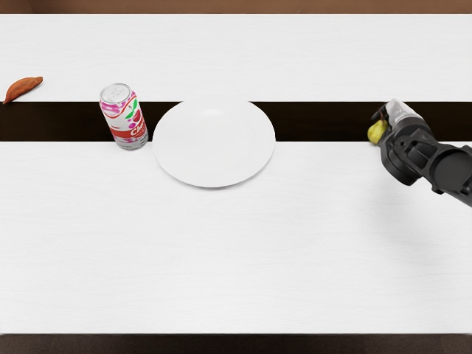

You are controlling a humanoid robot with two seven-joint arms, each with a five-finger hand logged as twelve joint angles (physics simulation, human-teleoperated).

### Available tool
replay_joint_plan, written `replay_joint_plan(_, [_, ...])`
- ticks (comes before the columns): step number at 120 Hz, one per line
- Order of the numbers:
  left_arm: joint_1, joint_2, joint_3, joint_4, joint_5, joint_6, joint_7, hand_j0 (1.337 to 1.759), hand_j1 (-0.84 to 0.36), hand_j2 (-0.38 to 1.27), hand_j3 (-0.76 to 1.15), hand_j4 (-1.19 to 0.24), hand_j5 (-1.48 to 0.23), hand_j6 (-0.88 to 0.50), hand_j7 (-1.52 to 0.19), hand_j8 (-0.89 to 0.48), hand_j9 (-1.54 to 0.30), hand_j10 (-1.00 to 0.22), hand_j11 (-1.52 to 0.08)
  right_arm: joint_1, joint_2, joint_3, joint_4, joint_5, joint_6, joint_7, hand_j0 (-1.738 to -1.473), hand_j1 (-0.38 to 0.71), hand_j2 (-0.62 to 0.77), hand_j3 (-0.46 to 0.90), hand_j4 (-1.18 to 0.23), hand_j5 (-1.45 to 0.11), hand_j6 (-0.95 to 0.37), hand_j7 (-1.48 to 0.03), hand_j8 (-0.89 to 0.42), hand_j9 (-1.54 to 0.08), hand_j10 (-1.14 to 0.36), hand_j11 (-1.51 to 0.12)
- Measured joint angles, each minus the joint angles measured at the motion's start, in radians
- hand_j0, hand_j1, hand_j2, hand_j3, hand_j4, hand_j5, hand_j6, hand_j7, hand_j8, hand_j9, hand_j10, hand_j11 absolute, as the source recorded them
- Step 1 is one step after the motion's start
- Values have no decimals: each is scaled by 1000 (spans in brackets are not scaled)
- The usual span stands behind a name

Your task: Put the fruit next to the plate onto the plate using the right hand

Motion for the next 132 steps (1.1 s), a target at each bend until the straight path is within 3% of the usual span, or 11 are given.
replay_joint_plan(93, [-1,0,1,0,0,0,0,1658,325,4,0,-20,-26,-20,-26,-20,-26,-20,-26,0,1,-19,-11,-4,6,18,-1649,304,186,-1,-713,-939,-394,-940,-399,-954,-716,-955])
replay_joint_plan(132, [-1,0,1,0,0,0,0,1658,325,4,0,-20,-26,-20,-26,-20,-26,-20,-26,0,2,-32,-22,-7,6,19,-1648,298,344,-2,-847,-987,-426,-1044,-460,-1032,-810,-1032])
